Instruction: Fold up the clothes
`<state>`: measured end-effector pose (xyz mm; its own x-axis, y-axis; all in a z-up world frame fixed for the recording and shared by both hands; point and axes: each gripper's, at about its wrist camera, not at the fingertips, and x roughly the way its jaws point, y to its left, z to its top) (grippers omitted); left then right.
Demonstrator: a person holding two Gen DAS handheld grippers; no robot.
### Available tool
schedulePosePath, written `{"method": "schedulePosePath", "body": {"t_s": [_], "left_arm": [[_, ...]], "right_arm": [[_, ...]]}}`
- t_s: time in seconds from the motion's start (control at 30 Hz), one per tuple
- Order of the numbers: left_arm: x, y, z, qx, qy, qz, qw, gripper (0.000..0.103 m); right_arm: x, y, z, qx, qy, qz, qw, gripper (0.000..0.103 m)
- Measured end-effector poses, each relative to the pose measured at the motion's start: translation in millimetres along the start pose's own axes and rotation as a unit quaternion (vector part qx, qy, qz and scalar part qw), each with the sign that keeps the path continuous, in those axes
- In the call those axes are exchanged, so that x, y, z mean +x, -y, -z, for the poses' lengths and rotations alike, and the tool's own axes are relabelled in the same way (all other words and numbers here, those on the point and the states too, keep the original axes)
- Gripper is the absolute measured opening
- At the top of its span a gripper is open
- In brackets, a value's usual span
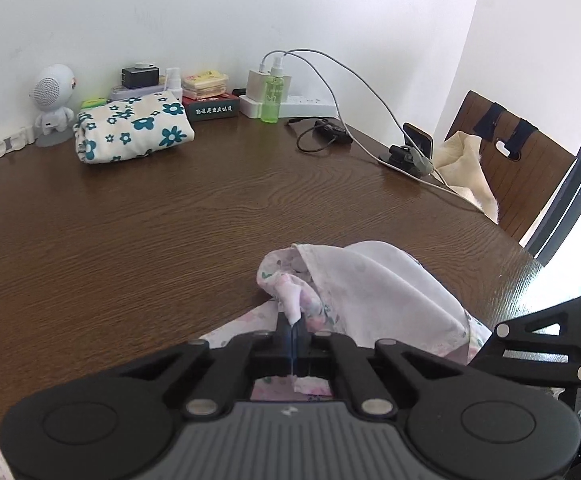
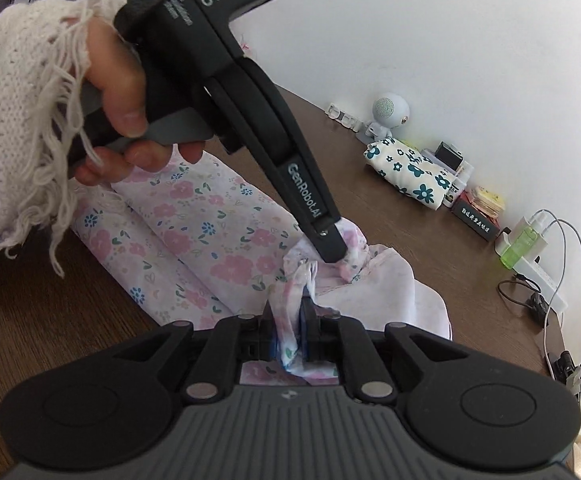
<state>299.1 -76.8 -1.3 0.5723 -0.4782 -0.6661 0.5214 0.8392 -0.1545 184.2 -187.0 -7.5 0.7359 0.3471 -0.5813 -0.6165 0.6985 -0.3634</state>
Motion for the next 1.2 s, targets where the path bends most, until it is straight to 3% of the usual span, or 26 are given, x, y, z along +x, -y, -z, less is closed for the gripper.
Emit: {"method": "schedulePosePath", "body": {"t_s": [0.13,0.4,0.53,0.67,0.73,0.8,0.9,0.93,1.03,1.1,1.2], "left_arm": [[-32,6,19,-0.007,0.02,-0.002,0.9998,0.0],[-40,5,52,-0.054,-0.017,-0.003,0.9984,0.004],[-68,-5,41,-0.074,0.036,-0.002,0.9966,0.024],[-77,-1,7,-0.047,0.098,0.018,0.994,0.027],[-62,5,-10,-0.023,0.101,0.029,0.9941,0.026],[-37,12,-17,-0.001,0.071,0.037,0.9968,0.026],[-2,18,-15,0.022,0.011,0.023,0.9994,0.001],[8,18,-10,0.028,-0.007,0.013,0.9995,0.002],[17,7,1,0.003,-0.022,0.011,0.9997,0.002],[20,0,6,-0.009,-0.025,0.01,0.9996,0.002],[17,-4,8,-0.016,-0.022,0.005,0.9996,0.002]], "right_arm": [[-10,3,-1,-0.021,0.02,-0.008,1.0,0.009],[-7,-2,2,-0.084,0.018,-0.08,0.993,0.009],[-4,-2,4,-0.103,0.014,-0.092,0.99,0.009],[-3,-2,4,-0.113,0.014,-0.097,0.989,0.008],[-2,-4,5,-0.119,0.013,-0.097,0.988,0.008],[0,-6,5,-0.121,0.012,-0.095,0.988,0.008],[2,-7,4,-0.12,0.011,-0.089,0.989,0.01],[2,-7,4,-0.117,0.011,-0.086,0.989,0.011],[-1,-3,5,-0.103,0.014,-0.085,0.991,0.027],[-11,3,7,-0.084,0.024,-0.097,0.991,0.047],[-32,22,9,-0.033,0.048,-0.127,0.99,0.049]]}}
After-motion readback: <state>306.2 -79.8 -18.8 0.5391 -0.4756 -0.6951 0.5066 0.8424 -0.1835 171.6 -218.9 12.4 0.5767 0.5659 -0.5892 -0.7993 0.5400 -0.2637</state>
